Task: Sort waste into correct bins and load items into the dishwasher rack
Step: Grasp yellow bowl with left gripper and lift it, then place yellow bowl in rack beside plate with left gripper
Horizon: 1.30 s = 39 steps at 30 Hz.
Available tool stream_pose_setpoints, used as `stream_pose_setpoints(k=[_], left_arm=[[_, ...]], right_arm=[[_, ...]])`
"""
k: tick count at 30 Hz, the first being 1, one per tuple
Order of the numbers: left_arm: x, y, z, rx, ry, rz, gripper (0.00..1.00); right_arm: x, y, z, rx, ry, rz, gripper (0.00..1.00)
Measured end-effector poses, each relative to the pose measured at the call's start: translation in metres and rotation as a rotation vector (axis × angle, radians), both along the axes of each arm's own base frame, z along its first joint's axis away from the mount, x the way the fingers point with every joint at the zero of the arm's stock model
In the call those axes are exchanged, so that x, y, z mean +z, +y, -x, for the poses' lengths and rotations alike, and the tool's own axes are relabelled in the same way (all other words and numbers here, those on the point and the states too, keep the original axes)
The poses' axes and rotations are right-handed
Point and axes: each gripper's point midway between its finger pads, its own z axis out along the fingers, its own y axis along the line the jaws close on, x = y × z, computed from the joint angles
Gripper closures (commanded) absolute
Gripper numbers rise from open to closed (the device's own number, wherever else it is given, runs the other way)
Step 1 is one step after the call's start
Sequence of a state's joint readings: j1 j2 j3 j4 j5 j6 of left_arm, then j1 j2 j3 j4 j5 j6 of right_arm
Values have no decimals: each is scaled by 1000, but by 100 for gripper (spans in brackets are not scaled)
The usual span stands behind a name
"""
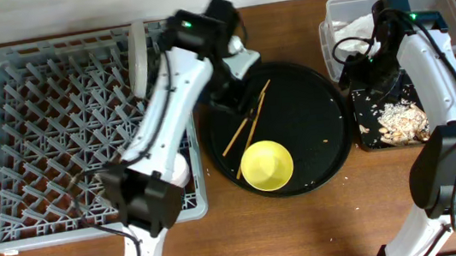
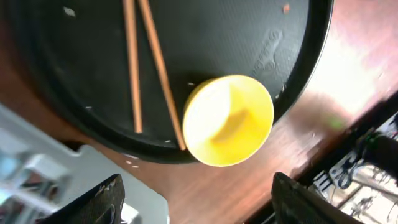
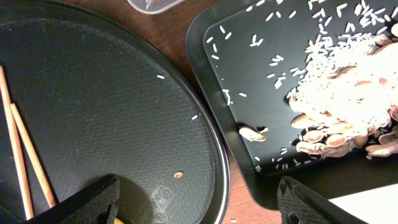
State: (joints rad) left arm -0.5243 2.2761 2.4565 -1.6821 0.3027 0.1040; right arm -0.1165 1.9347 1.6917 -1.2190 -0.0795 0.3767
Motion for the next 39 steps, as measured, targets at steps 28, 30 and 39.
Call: stream_pose_setpoints(k=[28, 30, 39], left_arm=[[52, 104, -103, 478, -572, -460, 99], [70, 139, -128, 639, -774, -649, 99], [37, 199, -177, 789, -1066, -1143, 99]], right_arm=[[0, 0, 0, 0, -1, -1, 14], [0, 0, 0, 0, -1, -1, 14], [1, 0, 0, 0, -3, 0, 14]])
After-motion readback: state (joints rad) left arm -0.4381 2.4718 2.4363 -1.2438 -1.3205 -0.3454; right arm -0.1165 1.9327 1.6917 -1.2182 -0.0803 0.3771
